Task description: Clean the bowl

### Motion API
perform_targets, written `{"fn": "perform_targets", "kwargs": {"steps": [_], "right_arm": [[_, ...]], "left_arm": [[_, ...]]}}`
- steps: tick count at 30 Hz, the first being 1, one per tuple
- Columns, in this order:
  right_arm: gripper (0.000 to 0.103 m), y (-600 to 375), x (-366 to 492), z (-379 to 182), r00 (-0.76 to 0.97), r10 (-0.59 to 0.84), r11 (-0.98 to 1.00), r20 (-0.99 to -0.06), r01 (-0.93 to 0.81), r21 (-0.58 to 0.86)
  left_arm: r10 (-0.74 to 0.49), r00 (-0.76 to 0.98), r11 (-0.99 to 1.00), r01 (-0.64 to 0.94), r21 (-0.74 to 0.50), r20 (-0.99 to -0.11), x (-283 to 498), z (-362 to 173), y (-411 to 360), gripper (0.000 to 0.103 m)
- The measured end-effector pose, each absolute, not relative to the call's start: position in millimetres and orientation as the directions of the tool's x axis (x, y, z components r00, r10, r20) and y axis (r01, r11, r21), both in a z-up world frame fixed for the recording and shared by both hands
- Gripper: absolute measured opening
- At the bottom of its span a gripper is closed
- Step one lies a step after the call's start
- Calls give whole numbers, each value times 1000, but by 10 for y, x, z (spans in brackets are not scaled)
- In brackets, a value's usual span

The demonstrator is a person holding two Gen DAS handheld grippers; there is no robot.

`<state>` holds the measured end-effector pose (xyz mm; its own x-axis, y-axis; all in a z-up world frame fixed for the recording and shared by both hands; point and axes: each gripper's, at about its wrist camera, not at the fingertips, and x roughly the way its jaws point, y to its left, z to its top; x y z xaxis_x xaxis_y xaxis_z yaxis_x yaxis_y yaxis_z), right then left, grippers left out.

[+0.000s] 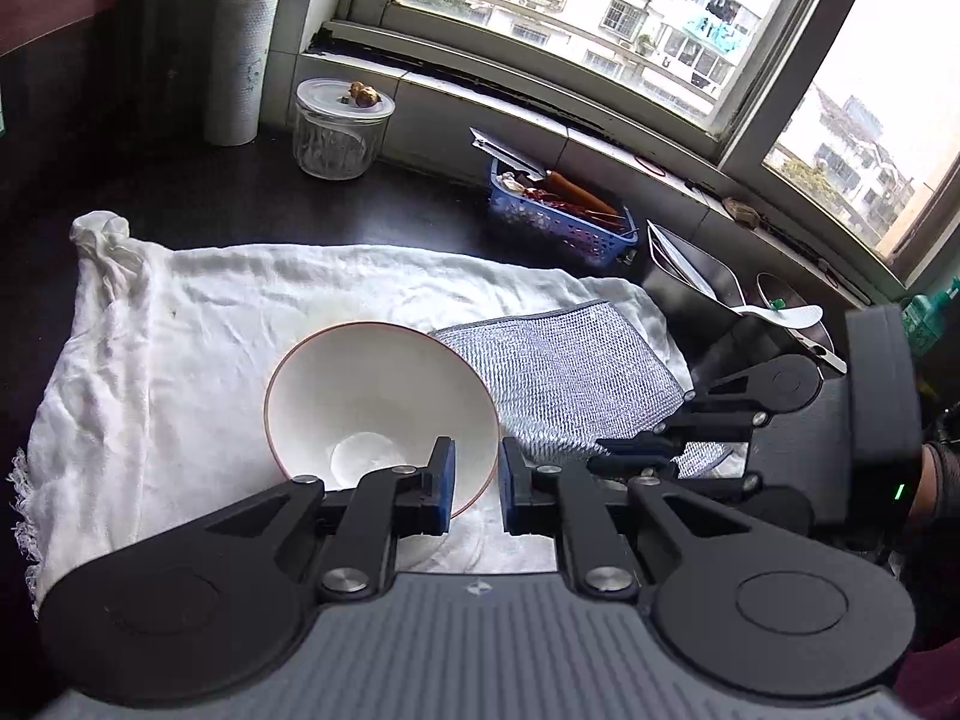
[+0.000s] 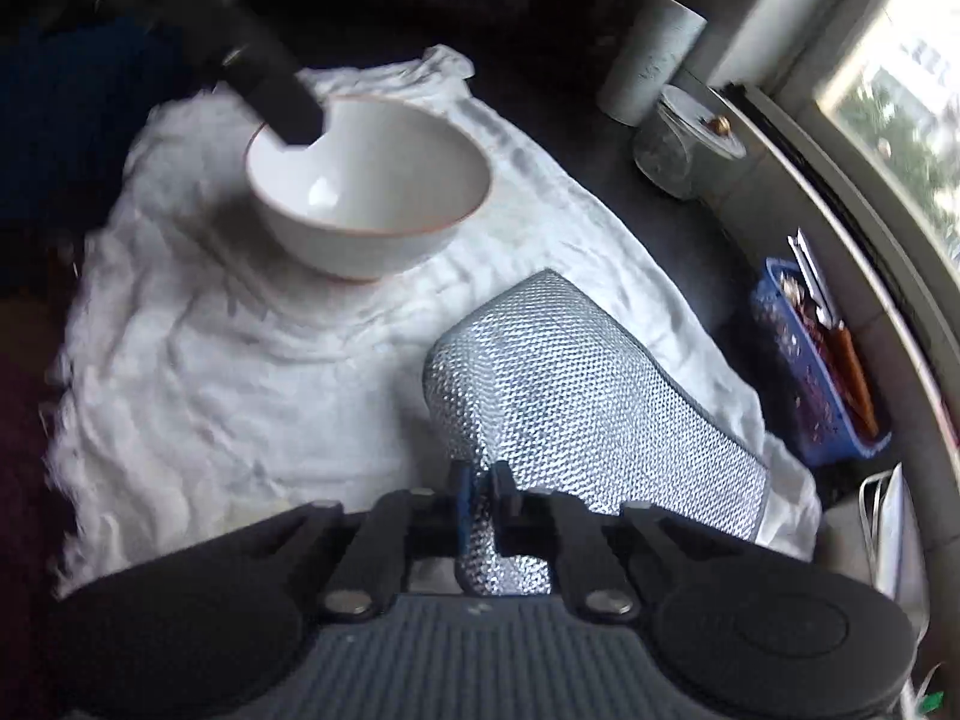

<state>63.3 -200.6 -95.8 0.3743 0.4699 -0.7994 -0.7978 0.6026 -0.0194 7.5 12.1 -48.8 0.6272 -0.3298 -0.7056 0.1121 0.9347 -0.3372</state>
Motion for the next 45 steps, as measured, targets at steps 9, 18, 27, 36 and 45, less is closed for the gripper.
{"fn": "perform_targets", "kwargs": {"steps": [9,18,27,36,45], "right_arm": [[64,-2231,1055,-928,201,517,703,-832,-654,280],[82,-2261,713,-717,416,526,764,-742,-615,197],[102,-2021,418,-534,503,383,854,-775,-513,90],[102,-2056,249,-445,540,260,920,-800,-391,35],[102,-2092,168,-259,501,251,935,-828,-347,73]], "left_arm": [[-351,621,923,104,-369,-701,91,-525,148,13],[-297,637,946,96,-310,-711,52,-475,80,15],[-94,671,996,69,-64,-735,-27,-324,-184,55],[-29,693,995,-48,-86,-720,-115,-225,-114,78],[-45,625,995,-39,-89,-780,-102,-143,-189,78]]}}
